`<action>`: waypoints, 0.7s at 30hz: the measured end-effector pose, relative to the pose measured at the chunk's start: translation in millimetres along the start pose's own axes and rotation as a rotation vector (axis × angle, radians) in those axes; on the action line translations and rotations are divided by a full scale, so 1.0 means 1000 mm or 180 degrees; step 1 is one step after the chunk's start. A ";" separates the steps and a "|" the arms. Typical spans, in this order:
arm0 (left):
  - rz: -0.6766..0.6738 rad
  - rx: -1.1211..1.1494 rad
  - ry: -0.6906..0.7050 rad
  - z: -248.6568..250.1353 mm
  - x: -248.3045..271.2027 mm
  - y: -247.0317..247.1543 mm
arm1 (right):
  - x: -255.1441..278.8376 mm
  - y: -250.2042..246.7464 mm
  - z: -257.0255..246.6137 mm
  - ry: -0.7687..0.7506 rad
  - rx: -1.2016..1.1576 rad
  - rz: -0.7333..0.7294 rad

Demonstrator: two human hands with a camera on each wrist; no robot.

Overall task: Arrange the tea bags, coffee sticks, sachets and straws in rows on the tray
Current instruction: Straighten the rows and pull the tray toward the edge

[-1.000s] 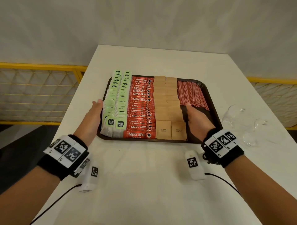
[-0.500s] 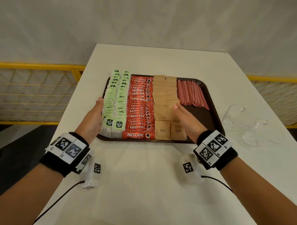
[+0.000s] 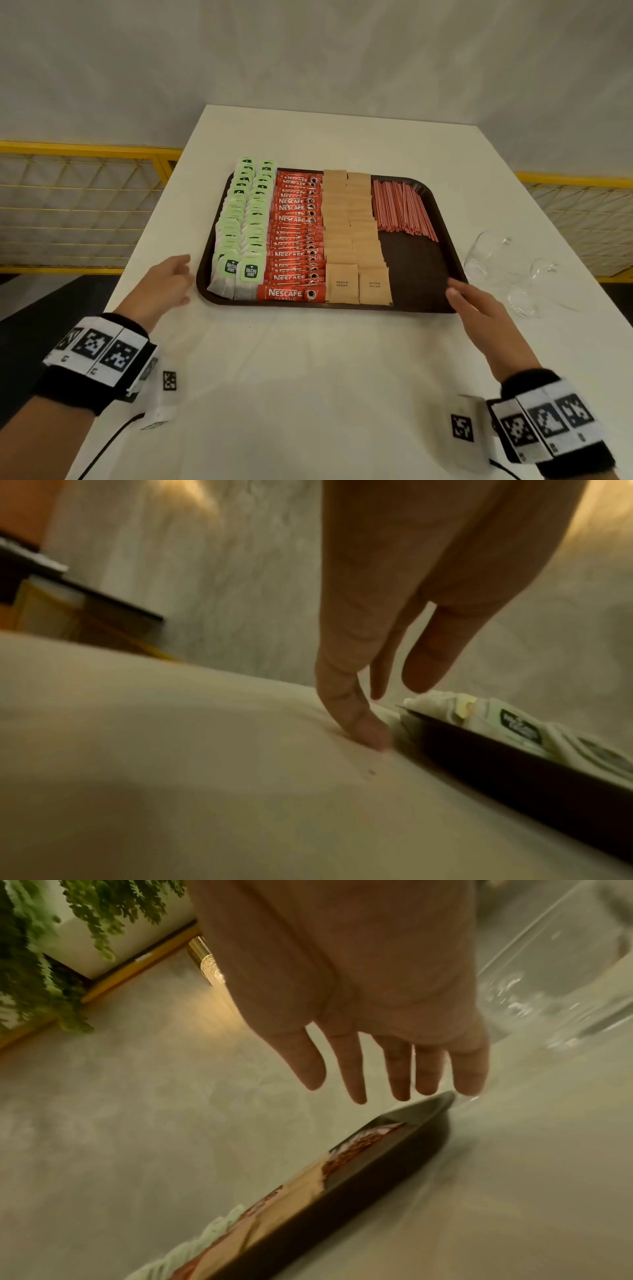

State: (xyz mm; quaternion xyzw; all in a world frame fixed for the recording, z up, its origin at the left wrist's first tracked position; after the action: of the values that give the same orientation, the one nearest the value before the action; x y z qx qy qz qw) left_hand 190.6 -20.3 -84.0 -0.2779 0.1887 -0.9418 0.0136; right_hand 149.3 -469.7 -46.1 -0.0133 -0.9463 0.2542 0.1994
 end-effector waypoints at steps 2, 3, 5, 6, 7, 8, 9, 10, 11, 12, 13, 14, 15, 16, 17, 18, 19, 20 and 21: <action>-0.0120 -0.0069 -0.0132 -0.003 0.003 0.004 | 0.004 -0.007 0.026 0.0286 0.0165 0.0092; -0.0178 -0.0034 -0.0174 -0.004 0.004 0.006 | 0.004 -0.007 0.037 0.0431 0.0219 0.0061; -0.0253 0.0065 -0.0248 -0.006 0.008 0.011 | 0.003 -0.006 0.047 0.0577 0.0251 -0.0029; -0.0276 0.0152 -0.0264 -0.007 0.009 0.014 | 0.001 -0.006 0.046 0.0586 0.0237 -0.0031; -0.0296 0.0255 -0.0267 -0.007 0.010 0.016 | -0.001 -0.005 0.043 0.0567 0.0197 -0.0014; -0.0312 0.0354 -0.0260 -0.007 0.012 0.018 | -0.003 -0.005 0.040 0.0546 0.0159 0.0022; -0.0314 0.0431 -0.0245 -0.006 0.012 0.020 | -0.005 -0.005 0.037 0.0519 0.0138 0.0072; -0.0314 0.0493 -0.0233 -0.006 0.013 0.020 | -0.007 -0.006 0.034 0.0509 0.0115 0.0144; -0.0308 0.0537 -0.0229 -0.006 0.013 0.021 | -0.007 -0.006 0.032 0.0497 0.0048 0.0211; -0.0297 0.0589 -0.0231 -0.007 0.014 0.021 | -0.007 -0.005 0.031 0.0480 -0.0072 0.0259; -0.0282 0.0636 -0.0242 -0.008 0.016 0.021 | -0.007 -0.003 0.031 0.0469 -0.0191 0.0280; -0.0269 0.0682 -0.0255 -0.010 0.017 0.021 | -0.006 -0.002 0.031 0.0464 -0.0264 0.0283; -0.0262 0.0723 -0.0270 -0.013 0.019 0.020 | -0.004 -0.001 0.031 0.0466 -0.0294 0.0275; -0.0251 0.0759 -0.0289 -0.016 0.022 0.019 | -0.002 0.000 0.031 0.0464 -0.0324 0.0271; -0.0237 0.0790 -0.0311 -0.021 0.025 0.016 | 0.000 0.001 0.031 0.0451 -0.0353 0.0265; -0.0229 0.0821 -0.0335 -0.025 0.028 0.014 | 0.003 0.002 0.032 0.0437 -0.0374 0.0261; -0.0232 0.0850 -0.0358 -0.029 0.031 0.011 | 0.005 0.003 0.032 0.0423 -0.0383 0.0262; -0.0238 0.0876 -0.0380 -0.033 0.034 0.009 | 0.008 0.004 0.034 0.0414 -0.0395 0.0266; -0.0238 0.0896 -0.0401 -0.037 0.037 0.008 | 0.010 0.004 0.035 0.0399 -0.0419 0.0276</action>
State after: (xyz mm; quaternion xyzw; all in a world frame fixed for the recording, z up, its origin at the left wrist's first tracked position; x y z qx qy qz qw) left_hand 139.5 -19.6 -96.2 -0.3386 0.0431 -0.9395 0.0291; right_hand 126.3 -481.3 -72.0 -0.0832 -0.9451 0.1986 0.2458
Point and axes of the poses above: each hand's wrist, its own x-axis away from the middle knuckle, its own y-axis out of the palm, z = x × y, the point moved 9 cm from there along -x, towards the middle knuckle, and after that the axes turned 12 degrees about -z, right-handed, at the moved point
